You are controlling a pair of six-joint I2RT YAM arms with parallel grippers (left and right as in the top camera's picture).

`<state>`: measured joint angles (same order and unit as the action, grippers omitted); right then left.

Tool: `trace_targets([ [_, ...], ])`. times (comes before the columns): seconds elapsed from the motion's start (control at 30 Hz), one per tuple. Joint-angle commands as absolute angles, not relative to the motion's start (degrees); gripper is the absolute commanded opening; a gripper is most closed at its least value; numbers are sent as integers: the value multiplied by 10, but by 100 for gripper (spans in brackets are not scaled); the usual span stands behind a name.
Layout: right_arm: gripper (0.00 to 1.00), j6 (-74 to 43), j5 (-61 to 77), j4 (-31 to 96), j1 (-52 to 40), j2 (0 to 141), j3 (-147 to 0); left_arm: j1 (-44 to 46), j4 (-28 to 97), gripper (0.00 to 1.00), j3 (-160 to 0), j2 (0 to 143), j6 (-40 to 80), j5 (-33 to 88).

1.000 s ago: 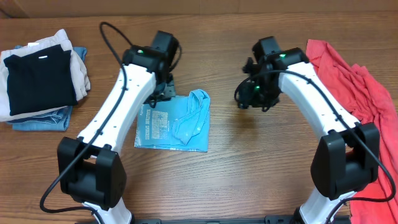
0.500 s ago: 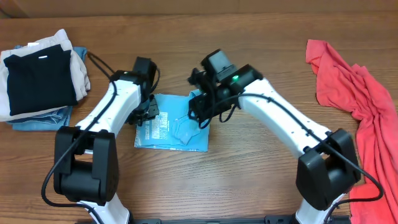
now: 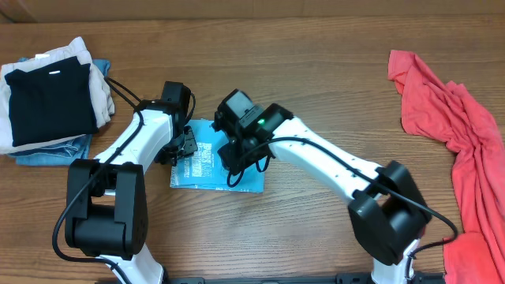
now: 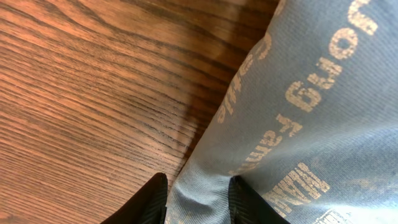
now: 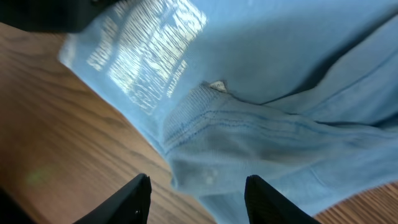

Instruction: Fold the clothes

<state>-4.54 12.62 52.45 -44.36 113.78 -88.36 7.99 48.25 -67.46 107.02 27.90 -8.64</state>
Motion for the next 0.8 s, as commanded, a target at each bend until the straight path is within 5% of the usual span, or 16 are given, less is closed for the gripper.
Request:
trace_targets([
  [0.0,52,-57,84,514,-461,1150,-881,78,486,36,-660,1076,263,-92],
  [0.57,50,-106,55,474,-469,1161,-833,78,485,37,-660,1076,257,-92],
  [0.63,45,-107,56,469,-469,1161,-829,78,485,38,-660,1076,257,-92],
  [0.77,17,-108,56,465,-469,1161,-828,78,486,37,-660,1076,257,-92],
])
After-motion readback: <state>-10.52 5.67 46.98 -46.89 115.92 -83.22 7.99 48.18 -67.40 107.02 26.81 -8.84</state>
